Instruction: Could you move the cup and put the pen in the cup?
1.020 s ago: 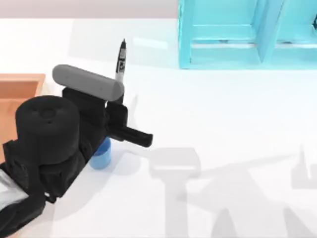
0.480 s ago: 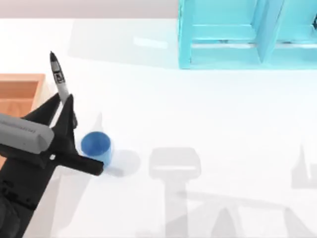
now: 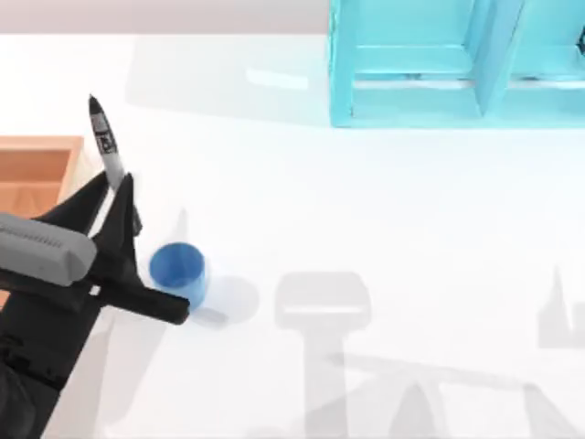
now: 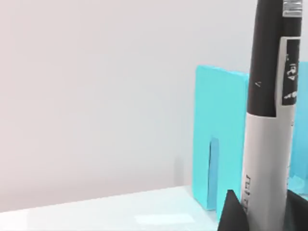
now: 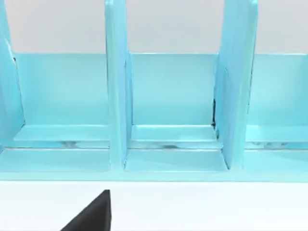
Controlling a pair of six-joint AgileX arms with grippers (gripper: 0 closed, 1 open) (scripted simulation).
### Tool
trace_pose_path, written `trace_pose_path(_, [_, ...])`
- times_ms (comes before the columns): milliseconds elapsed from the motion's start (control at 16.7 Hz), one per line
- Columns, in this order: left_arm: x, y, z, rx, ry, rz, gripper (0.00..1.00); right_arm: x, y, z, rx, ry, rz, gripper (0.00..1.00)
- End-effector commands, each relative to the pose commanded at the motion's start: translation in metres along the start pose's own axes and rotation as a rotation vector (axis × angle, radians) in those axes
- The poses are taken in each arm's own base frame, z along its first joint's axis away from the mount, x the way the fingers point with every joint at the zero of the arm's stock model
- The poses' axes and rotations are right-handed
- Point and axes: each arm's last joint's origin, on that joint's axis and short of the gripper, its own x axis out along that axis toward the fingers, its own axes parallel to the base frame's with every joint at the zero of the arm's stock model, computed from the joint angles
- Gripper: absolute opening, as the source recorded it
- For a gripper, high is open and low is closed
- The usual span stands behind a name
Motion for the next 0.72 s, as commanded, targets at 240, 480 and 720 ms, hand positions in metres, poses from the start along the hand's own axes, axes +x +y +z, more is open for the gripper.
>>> trace_pose_path(240, [0.012,-0.001,-0.004,-0.001,-0.002,-0.002,0.0,0.0,0.0,0.0,0.0,0.0,0.0,1.0])
trace_pose_path(480, [0.028,0.0,-0.012,0.0,0.001,0.004,0.0,0.0,0.0,0.0,0.0,0.0,0.0,1.0])
trace_pose_path(720, [0.038,0.001,-0.019,0.0,-0.001,0.006,0.0,0.0,0.0,0.0,0.0,0.0,0.0,1.0])
